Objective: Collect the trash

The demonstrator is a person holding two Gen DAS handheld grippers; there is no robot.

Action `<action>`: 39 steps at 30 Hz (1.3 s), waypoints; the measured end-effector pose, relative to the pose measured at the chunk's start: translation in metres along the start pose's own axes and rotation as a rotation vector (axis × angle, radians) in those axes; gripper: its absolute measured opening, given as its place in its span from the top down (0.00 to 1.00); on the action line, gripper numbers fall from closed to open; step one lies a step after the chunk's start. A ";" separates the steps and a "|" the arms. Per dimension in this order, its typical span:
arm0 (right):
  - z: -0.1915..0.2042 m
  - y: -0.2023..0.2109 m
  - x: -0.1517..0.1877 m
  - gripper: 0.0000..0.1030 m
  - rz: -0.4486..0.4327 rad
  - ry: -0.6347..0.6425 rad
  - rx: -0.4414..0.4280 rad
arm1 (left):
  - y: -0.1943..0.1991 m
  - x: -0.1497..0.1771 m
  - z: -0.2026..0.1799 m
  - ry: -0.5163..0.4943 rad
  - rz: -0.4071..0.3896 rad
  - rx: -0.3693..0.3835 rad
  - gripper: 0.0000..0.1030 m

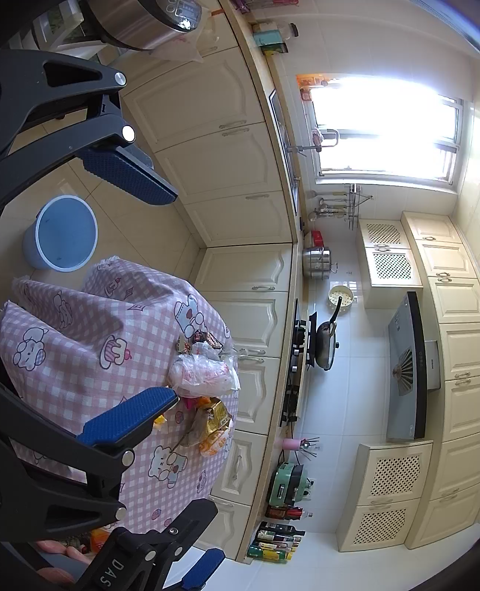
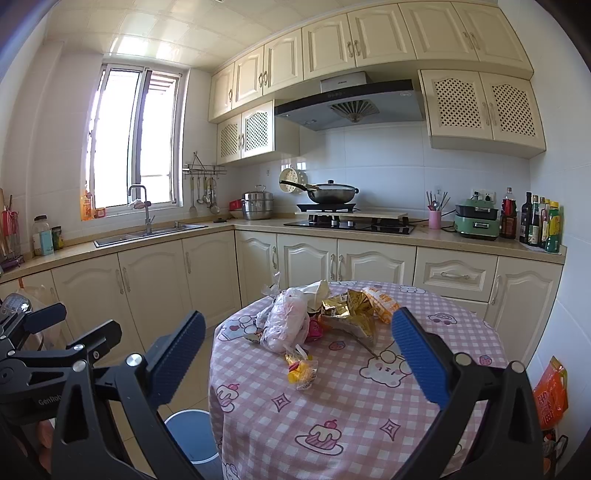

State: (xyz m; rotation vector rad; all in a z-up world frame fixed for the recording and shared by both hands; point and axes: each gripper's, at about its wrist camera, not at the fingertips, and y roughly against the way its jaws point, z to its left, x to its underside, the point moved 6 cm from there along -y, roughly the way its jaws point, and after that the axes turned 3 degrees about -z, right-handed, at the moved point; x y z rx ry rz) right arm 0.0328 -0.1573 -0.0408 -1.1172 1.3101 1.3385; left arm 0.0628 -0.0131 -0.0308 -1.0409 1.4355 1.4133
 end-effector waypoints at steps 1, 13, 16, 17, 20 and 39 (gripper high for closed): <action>0.000 0.000 0.000 0.04 0.000 0.000 0.000 | 0.000 0.000 0.000 0.000 0.000 0.000 0.07; -0.001 -0.002 -0.001 0.04 0.000 -0.003 -0.001 | 0.000 0.001 -0.001 -0.005 0.004 -0.004 0.07; -0.001 -0.003 -0.001 0.04 0.001 -0.002 -0.003 | -0.002 0.001 0.000 -0.006 0.005 -0.003 0.07; 0.000 -0.003 -0.001 0.04 0.001 -0.001 -0.004 | -0.002 0.001 0.000 -0.007 0.005 -0.003 0.07; -0.001 -0.002 -0.001 0.04 -0.001 -0.002 -0.005 | -0.003 0.001 -0.001 -0.010 0.009 -0.004 0.07; -0.001 -0.004 0.002 0.04 0.017 0.000 0.001 | -0.005 0.004 0.001 -0.011 0.022 -0.006 0.07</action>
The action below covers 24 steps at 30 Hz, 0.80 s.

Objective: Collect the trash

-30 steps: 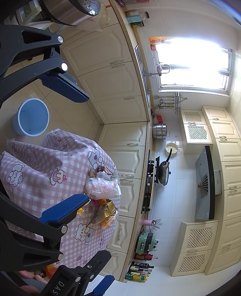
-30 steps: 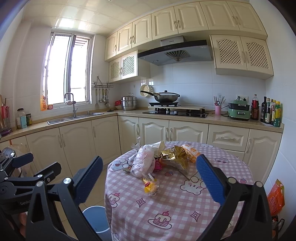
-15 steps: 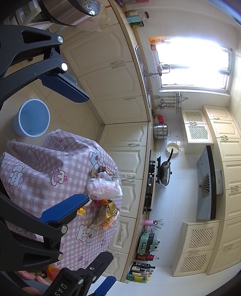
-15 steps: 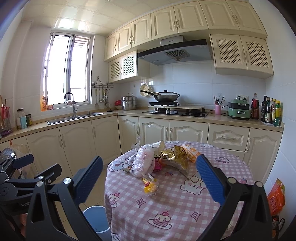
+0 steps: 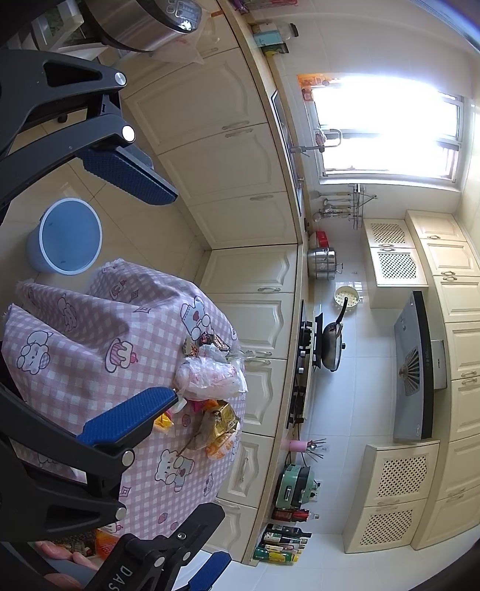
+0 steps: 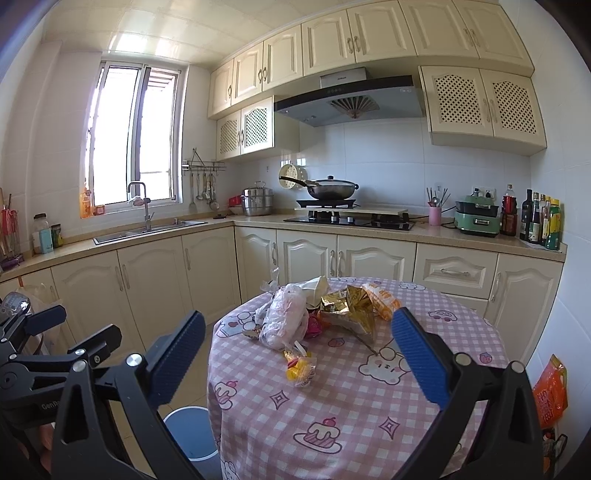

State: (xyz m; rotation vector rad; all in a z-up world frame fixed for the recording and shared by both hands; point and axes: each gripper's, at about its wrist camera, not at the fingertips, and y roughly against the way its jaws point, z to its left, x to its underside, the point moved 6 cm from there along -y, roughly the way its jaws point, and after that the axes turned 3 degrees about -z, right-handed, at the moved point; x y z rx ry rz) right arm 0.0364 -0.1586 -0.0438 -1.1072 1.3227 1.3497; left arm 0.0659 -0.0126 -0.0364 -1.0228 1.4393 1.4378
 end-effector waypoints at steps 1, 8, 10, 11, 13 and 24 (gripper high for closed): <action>-0.001 0.000 0.000 0.04 0.002 -0.001 0.001 | 0.000 0.000 0.000 -0.001 0.001 0.000 0.07; -0.007 -0.004 0.002 0.04 0.024 -0.024 -0.011 | -0.005 0.002 -0.001 -0.001 0.017 -0.005 0.07; -0.012 -0.009 0.005 0.04 0.048 -0.053 -0.028 | -0.009 0.003 -0.003 0.000 0.027 0.003 0.07; -0.015 -0.012 0.006 0.04 0.059 -0.066 -0.033 | -0.012 0.002 -0.005 0.002 0.033 0.011 0.07; -0.023 -0.019 0.012 0.04 0.083 -0.098 -0.037 | -0.020 0.004 -0.010 -0.004 0.050 0.028 0.07; -0.073 -0.071 0.046 0.04 0.177 -0.141 0.088 | -0.091 0.023 -0.066 -0.002 0.192 0.198 0.07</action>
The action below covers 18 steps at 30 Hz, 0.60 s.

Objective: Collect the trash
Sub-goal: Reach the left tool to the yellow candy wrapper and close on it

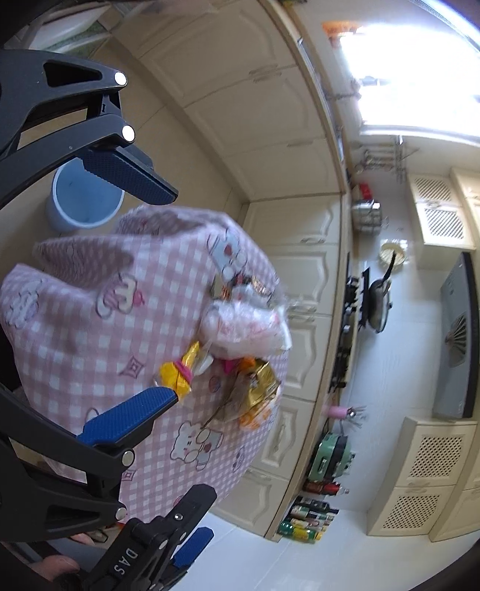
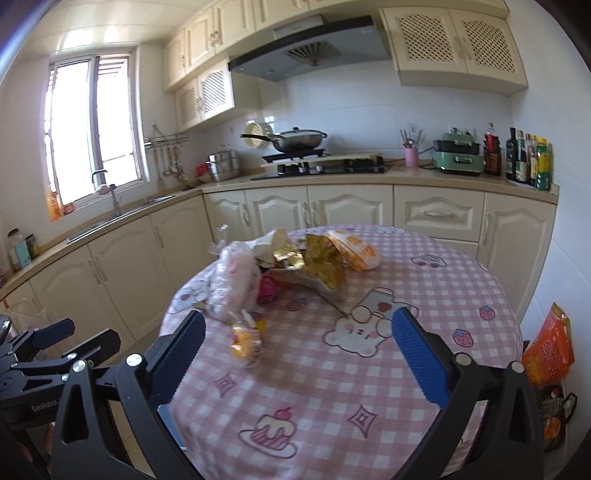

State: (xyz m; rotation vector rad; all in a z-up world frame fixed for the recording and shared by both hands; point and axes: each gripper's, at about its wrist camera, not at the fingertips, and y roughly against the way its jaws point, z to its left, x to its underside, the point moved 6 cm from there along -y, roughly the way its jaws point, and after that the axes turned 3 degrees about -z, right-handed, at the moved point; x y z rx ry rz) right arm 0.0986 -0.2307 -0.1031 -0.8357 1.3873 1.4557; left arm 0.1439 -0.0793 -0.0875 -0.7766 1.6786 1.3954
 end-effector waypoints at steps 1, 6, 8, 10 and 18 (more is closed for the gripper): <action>-0.007 -0.006 0.001 0.04 0.005 -0.010 0.017 | -0.009 0.001 -0.006 -0.003 0.016 0.013 0.07; -0.035 -0.029 0.006 0.04 0.016 -0.032 0.078 | -0.054 0.004 -0.039 -0.030 0.086 0.065 0.07; -0.047 -0.037 0.008 0.04 0.021 -0.050 0.099 | -0.067 0.005 -0.051 -0.050 0.106 0.074 0.07; -0.058 -0.045 0.009 0.04 0.031 -0.069 0.107 | -0.079 0.008 -0.063 -0.066 0.123 0.096 0.07; -0.070 -0.079 0.017 0.04 0.097 -0.094 0.096 | -0.123 0.016 -0.070 -0.095 0.195 0.098 0.46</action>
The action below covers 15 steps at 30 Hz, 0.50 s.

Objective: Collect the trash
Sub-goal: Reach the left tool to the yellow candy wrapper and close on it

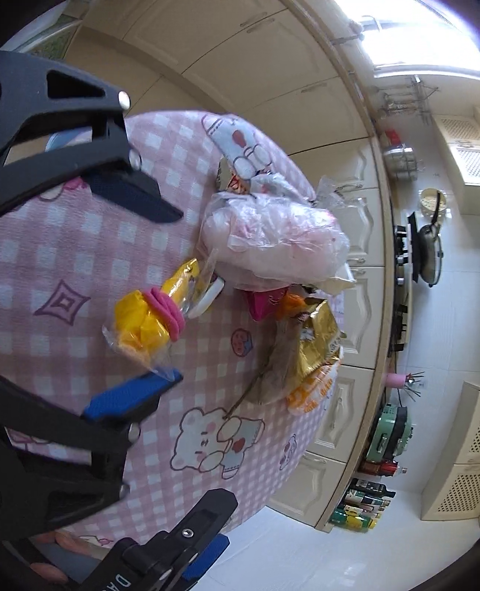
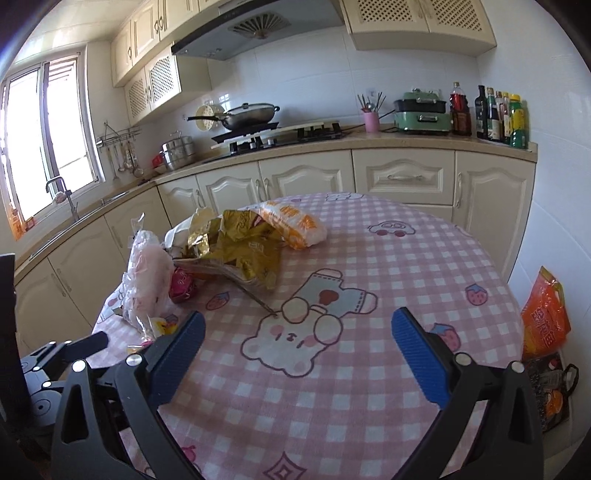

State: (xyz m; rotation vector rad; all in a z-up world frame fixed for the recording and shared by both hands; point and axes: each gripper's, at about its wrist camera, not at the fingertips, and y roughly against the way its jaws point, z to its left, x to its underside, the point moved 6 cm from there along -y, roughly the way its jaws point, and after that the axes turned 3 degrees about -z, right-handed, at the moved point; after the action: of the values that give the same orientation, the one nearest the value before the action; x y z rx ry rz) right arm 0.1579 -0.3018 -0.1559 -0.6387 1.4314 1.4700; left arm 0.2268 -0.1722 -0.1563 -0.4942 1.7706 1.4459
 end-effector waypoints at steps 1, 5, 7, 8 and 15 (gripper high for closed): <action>0.002 -0.004 0.000 0.04 0.007 -0.001 -0.007 | -0.004 0.002 0.002 0.012 0.015 0.027 0.54; 0.019 -0.014 0.001 0.04 0.032 0.014 -0.039 | 0.002 0.006 0.015 0.044 -0.003 0.072 0.64; 0.030 -0.019 0.000 0.04 0.041 0.024 -0.058 | 0.011 0.009 0.022 0.061 -0.018 0.095 0.64; 0.036 -0.022 0.001 0.04 0.045 0.029 -0.067 | 0.016 0.010 0.027 0.069 -0.028 0.101 0.64; 0.091 -0.040 -0.005 0.04 0.075 0.069 -0.146 | 0.053 0.011 0.078 0.144 -0.113 0.039 0.64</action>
State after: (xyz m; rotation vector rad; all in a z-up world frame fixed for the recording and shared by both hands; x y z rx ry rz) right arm 0.2174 -0.2216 -0.1539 -0.7395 1.4230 1.6360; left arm 0.2076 -0.0815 -0.1344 -0.6822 1.8482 1.3235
